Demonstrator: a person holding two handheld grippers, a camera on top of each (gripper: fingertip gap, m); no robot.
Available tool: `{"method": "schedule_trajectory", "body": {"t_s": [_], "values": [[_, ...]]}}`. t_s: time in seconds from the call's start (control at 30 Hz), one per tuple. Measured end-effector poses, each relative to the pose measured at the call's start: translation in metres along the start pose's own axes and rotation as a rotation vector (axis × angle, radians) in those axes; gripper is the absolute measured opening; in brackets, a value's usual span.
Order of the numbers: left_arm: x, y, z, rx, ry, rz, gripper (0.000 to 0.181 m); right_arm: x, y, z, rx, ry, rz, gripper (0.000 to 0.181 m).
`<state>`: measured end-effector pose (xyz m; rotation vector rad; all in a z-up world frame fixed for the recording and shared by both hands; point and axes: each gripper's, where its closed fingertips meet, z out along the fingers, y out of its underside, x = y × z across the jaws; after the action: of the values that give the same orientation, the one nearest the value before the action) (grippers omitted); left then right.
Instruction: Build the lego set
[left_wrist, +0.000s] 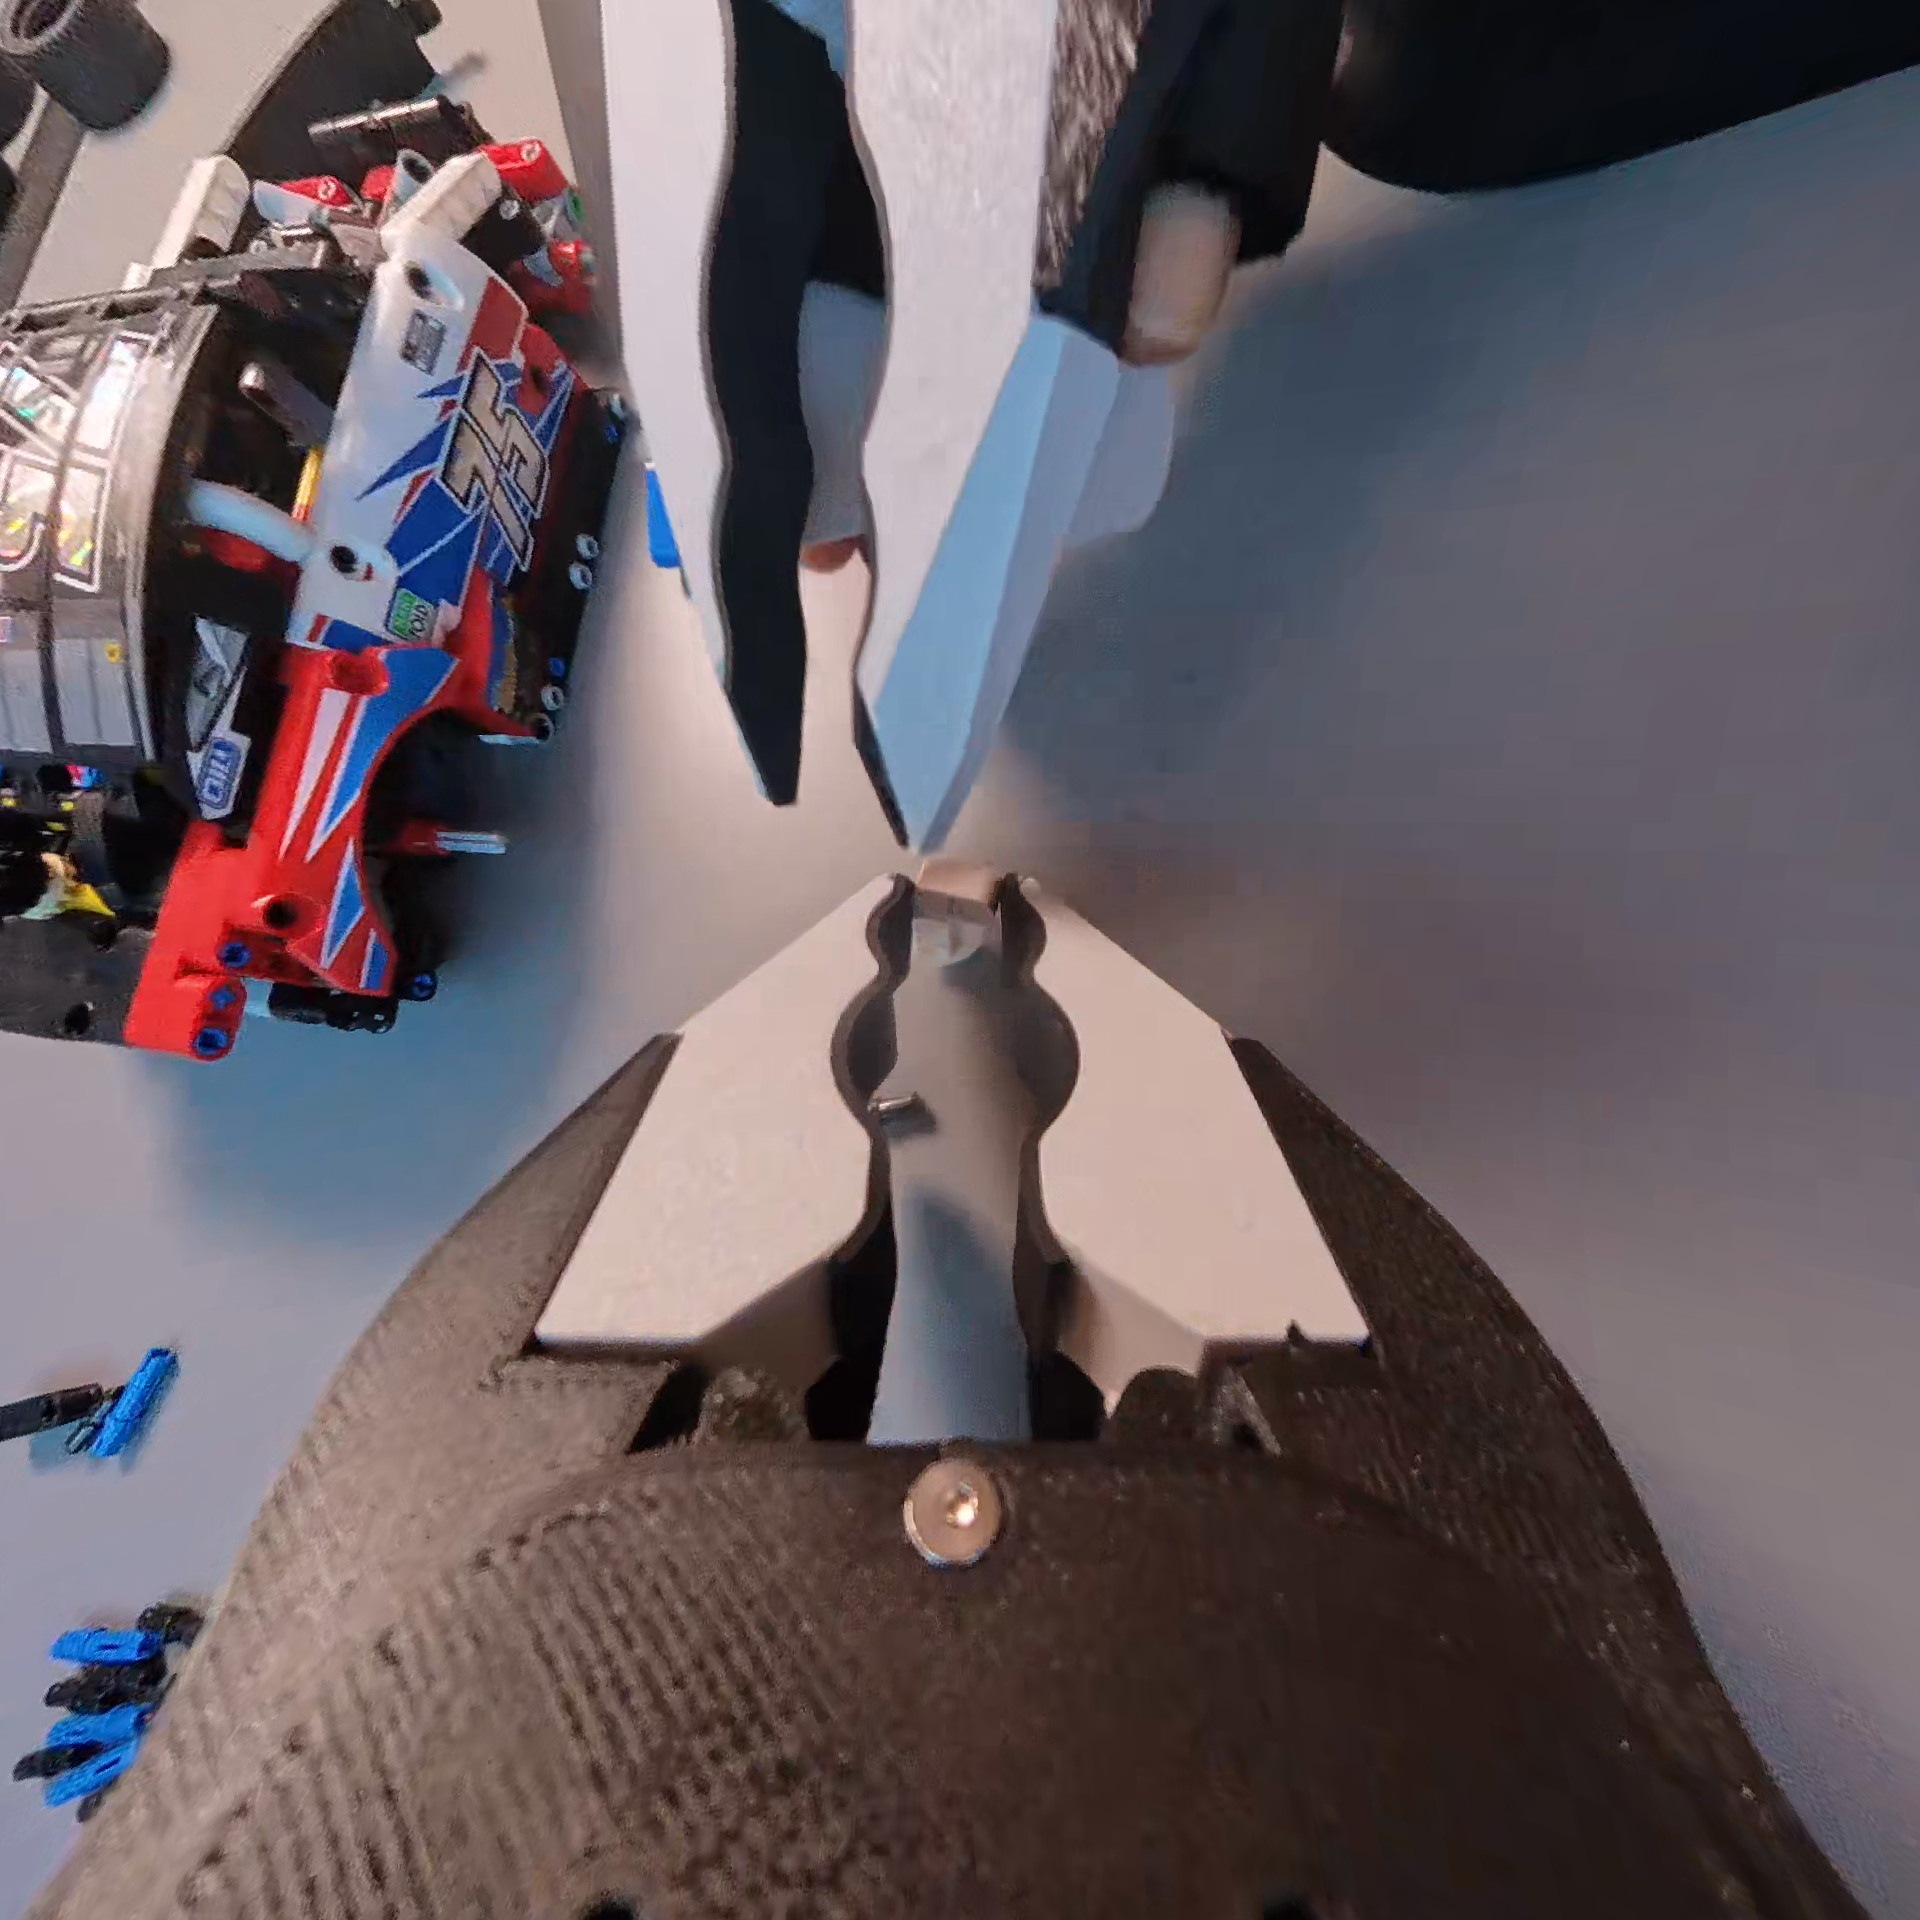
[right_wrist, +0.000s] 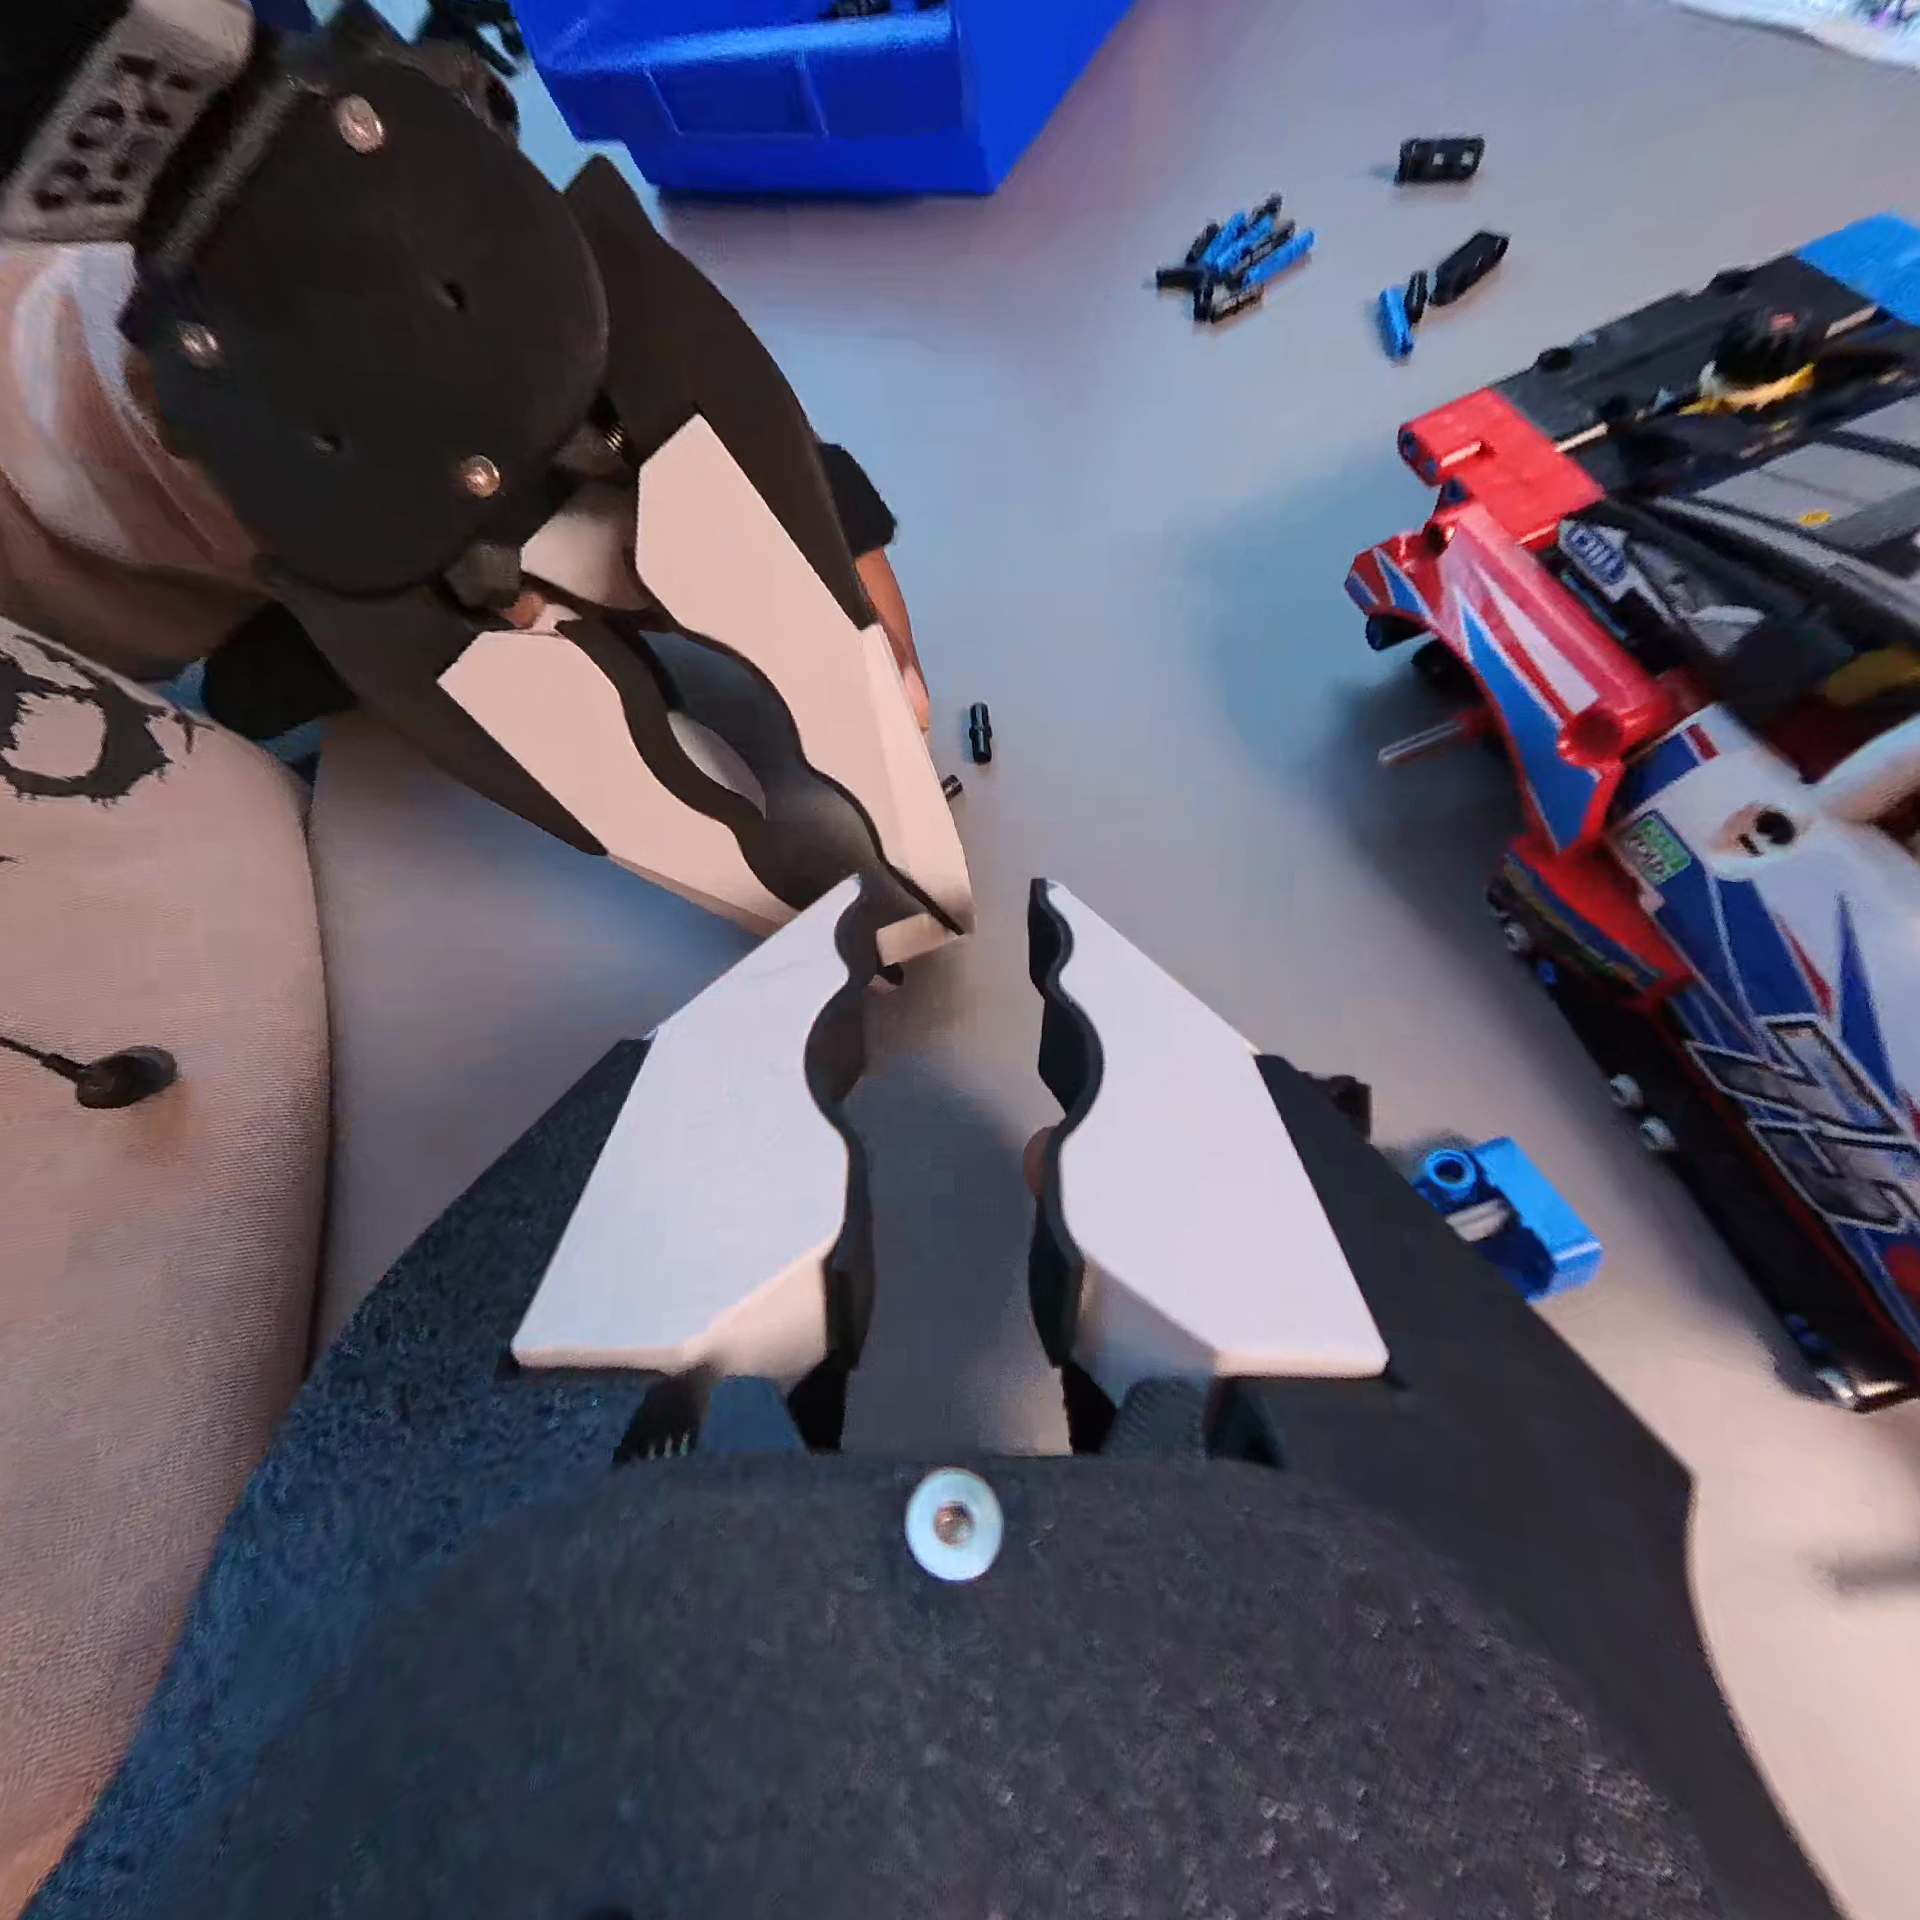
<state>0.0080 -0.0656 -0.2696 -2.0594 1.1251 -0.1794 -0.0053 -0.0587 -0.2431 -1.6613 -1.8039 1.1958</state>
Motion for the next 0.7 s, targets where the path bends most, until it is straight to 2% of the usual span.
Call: {"method": "schedule_trajectory", "body": {"t_s": [0.03, 0.17, 0.27, 0.7], "values": [[0.001, -0.001, 0.001, 0.01, 0.012, -0.016, 0.015, 0.0, 0.005, 0.004, -0.025, 0.009, 0.009, 0.029], [0.0, -0.002, 0.003, 0.033, 0.041, -0.07, 0.015, 0.006, 0.014, 0.009, -0.079, 0.067, -0.011, 0.028], [0.001, 0.004, 0.005, 0.02, 0.046, -0.075, 0.015, 0.014, 0.021, 0.005, -0.132, 0.127, -0.07, 0.022], [0.002, 0.003, 0.002, 0.042, 0.056, -0.063, 0.019, 0.006, 0.02, 0.008, -0.14, 0.103, -0.139, 0.022]]}}
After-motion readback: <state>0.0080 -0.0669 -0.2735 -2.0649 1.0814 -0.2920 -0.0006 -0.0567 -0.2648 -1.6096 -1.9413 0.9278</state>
